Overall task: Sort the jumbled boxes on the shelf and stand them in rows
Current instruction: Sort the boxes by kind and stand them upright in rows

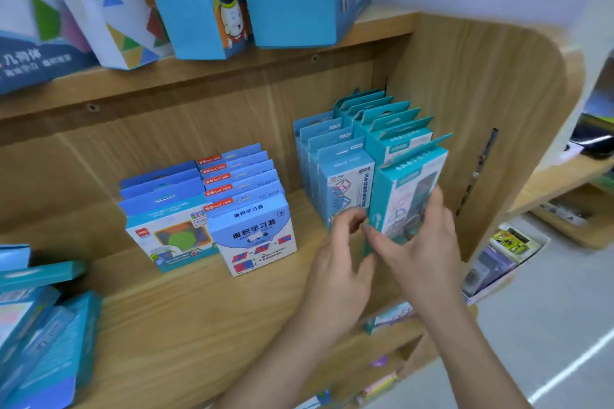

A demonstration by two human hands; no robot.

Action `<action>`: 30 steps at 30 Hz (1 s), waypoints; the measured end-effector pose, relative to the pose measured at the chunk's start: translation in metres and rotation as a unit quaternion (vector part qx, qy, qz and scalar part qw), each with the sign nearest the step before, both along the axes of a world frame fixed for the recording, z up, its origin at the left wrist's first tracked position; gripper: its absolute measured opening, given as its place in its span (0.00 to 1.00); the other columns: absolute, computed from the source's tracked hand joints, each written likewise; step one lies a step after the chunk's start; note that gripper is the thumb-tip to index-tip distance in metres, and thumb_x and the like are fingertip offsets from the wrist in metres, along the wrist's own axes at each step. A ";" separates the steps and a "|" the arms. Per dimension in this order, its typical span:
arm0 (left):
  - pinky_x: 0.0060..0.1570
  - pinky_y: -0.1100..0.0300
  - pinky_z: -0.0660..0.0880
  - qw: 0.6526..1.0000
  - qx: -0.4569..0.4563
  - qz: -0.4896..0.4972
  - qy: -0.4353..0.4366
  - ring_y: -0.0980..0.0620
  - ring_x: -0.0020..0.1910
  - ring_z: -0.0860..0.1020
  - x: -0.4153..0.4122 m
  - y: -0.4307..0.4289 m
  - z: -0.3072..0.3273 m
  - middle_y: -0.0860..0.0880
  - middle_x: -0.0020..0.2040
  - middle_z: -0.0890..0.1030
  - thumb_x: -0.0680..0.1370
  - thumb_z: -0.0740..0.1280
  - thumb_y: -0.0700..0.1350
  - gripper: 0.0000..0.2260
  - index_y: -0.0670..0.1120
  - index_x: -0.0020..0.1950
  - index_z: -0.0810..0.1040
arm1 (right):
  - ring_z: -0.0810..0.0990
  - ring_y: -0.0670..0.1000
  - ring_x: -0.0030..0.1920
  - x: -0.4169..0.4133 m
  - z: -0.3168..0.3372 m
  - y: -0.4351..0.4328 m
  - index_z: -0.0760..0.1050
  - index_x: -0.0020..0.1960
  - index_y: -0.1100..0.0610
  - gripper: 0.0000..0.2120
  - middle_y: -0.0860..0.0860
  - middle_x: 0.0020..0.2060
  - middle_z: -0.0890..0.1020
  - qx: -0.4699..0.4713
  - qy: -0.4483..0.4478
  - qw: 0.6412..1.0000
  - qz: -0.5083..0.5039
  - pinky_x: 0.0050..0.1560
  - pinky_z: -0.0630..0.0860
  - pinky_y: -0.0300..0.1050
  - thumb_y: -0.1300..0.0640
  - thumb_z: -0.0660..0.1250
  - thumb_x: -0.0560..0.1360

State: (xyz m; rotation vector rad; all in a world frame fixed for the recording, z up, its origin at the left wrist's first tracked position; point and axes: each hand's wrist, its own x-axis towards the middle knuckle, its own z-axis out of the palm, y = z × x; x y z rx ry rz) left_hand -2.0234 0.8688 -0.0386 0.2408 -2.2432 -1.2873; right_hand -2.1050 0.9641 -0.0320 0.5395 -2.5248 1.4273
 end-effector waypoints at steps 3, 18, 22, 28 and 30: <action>0.66 0.57 0.67 0.996 -0.076 -0.019 -0.036 0.61 0.68 0.65 -0.024 -0.001 0.005 0.57 0.70 0.67 0.74 0.65 0.36 0.30 0.55 0.72 0.59 | 0.72 0.57 0.61 -0.035 -0.013 -0.002 0.54 0.75 0.58 0.47 0.58 0.61 0.72 0.064 -0.007 0.997 -0.041 0.52 0.73 0.50 0.44 0.74 0.67; 0.43 0.48 0.79 0.944 -0.318 0.045 -0.078 0.43 0.47 0.81 -0.094 -0.014 0.020 0.45 0.53 0.82 0.78 0.64 0.48 0.10 0.48 0.57 0.67 | 0.77 0.60 0.46 -0.047 -0.055 -0.023 0.65 0.55 0.55 0.18 0.55 0.52 0.70 0.000 -0.038 0.996 -0.078 0.40 0.74 0.52 0.54 0.70 0.72; 0.44 0.49 0.78 0.935 -0.336 0.059 -0.094 0.43 0.46 0.81 -0.103 -0.022 0.029 0.46 0.50 0.83 0.78 0.64 0.50 0.09 0.47 0.54 0.69 | 0.77 0.57 0.47 -0.050 -0.061 -0.027 0.65 0.58 0.53 0.19 0.53 0.54 0.70 -0.001 -0.025 0.997 -0.072 0.40 0.75 0.52 0.52 0.70 0.73; 0.42 0.53 0.77 0.943 -0.321 0.069 -0.049 0.50 0.49 0.77 -0.103 -0.020 0.033 0.49 0.51 0.78 0.75 0.69 0.49 0.12 0.48 0.50 0.68 | 0.69 0.51 0.61 -0.051 -0.065 -0.026 0.63 0.68 0.56 0.30 0.55 0.61 0.69 -0.081 0.063 0.990 -0.095 0.58 0.67 0.42 0.55 0.72 0.71; 0.43 0.56 0.77 0.944 -0.317 0.087 0.016 0.51 0.53 0.74 -0.103 -0.021 0.039 0.49 0.54 0.74 0.72 0.72 0.48 0.17 0.50 0.54 0.66 | 0.67 0.52 0.65 -0.051 -0.066 -0.026 0.60 0.71 0.55 0.33 0.56 0.66 0.67 -0.078 0.076 0.990 -0.087 0.62 0.66 0.44 0.56 0.72 0.71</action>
